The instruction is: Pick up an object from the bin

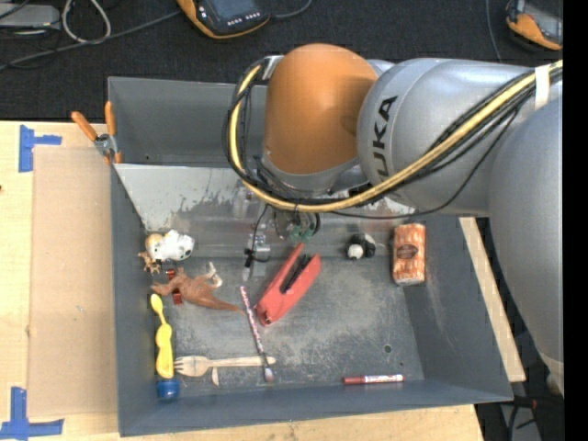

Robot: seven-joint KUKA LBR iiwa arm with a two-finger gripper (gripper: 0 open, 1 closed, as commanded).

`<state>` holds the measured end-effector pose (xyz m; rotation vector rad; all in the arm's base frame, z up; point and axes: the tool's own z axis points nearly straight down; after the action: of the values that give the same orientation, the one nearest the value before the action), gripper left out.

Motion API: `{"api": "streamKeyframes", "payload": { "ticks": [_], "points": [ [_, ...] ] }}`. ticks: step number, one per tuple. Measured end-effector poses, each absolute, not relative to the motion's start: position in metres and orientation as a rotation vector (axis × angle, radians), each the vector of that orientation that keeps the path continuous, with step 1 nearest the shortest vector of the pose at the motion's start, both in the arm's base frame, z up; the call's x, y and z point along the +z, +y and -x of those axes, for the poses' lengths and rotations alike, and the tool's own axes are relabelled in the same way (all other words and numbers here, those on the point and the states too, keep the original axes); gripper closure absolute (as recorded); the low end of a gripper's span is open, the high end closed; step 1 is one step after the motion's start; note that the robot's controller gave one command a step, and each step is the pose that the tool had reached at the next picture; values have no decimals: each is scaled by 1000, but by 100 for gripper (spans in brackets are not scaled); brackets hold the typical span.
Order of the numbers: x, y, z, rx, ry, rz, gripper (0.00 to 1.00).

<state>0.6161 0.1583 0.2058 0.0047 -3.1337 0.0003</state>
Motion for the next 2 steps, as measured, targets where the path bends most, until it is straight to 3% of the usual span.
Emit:
{"api": "streamKeyframes", "payload": {
  "ticks": [1, 2],
  "points": [
    [211, 157, -618, -1, -3141, 0, 0],
    [135, 131, -601, -2, -3142, 24, 0]
  ]
}}
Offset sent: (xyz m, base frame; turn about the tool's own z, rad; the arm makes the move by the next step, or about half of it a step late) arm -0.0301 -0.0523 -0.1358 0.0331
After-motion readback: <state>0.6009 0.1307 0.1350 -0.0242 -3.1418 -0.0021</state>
